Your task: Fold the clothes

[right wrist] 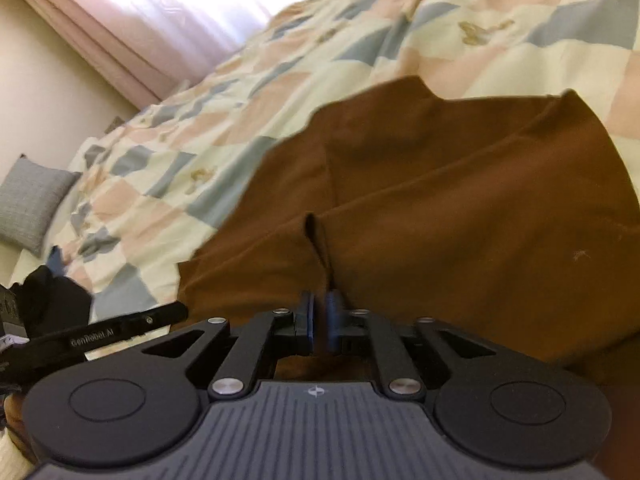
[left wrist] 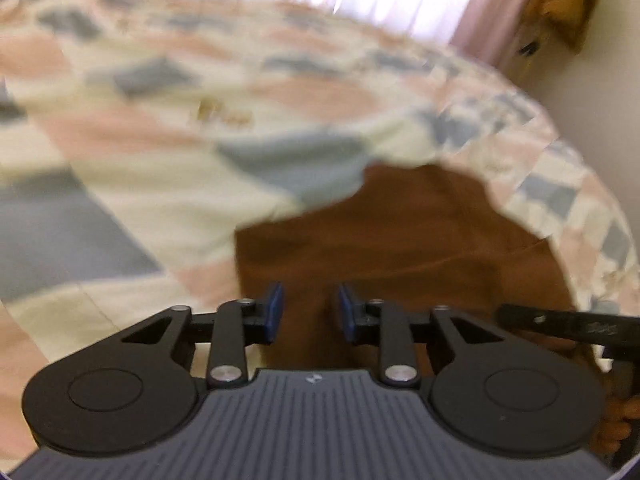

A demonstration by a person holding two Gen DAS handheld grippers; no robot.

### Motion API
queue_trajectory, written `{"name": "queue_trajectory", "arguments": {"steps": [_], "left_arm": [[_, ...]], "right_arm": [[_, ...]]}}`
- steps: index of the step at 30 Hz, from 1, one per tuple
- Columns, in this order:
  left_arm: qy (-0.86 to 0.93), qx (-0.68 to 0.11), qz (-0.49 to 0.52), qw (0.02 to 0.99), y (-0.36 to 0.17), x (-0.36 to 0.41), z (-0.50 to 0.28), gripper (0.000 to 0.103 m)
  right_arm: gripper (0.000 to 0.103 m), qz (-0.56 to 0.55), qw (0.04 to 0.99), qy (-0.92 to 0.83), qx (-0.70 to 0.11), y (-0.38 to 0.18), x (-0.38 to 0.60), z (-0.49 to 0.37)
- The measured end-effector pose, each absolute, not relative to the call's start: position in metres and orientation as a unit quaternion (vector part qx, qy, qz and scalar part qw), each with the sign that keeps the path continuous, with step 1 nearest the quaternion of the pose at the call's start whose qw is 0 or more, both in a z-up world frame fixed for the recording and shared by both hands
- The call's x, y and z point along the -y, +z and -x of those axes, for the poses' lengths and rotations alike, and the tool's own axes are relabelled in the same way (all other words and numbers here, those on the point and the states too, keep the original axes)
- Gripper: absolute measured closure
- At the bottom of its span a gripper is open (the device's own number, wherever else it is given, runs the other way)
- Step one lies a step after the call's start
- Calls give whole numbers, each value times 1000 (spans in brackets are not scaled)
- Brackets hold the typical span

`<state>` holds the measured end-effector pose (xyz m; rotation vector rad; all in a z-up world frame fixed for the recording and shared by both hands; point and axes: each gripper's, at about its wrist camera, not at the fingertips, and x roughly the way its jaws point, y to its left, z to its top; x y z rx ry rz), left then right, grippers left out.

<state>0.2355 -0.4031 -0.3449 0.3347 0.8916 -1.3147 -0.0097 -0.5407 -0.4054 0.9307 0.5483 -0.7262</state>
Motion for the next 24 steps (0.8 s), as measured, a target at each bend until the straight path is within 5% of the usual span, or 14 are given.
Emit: {"name": "queue_trajectory", "arguments": {"steps": [5, 10, 11, 12, 14, 24], "left_arm": [[-631, -404, -190, 635, -364, 413, -199, 91], [-616, -423, -199, 635, -376, 421, -204, 90], [-617, -423, -178, 639, -367, 418, -214, 85], [-614, -430, -159, 643, -361, 416, -227, 69], [-596, -446, -135, 654, -355, 416, -255, 64], [-556, -574, -36, 599, -424, 444, -335, 41]], "right_arm": [[83, -344, 837, -336, -260, -382, 521, 4], [89, -336, 824, -290, -352, -406, 532, -20], [87, -338, 827, -282, -350, -403, 537, -17], [79, -344, 831, -277, -338, -396, 545, -9], [60, -354, 836, -281, -311, -383, 564, 12], [47, -431, 770, -365, -296, -409, 697, 120]]}}
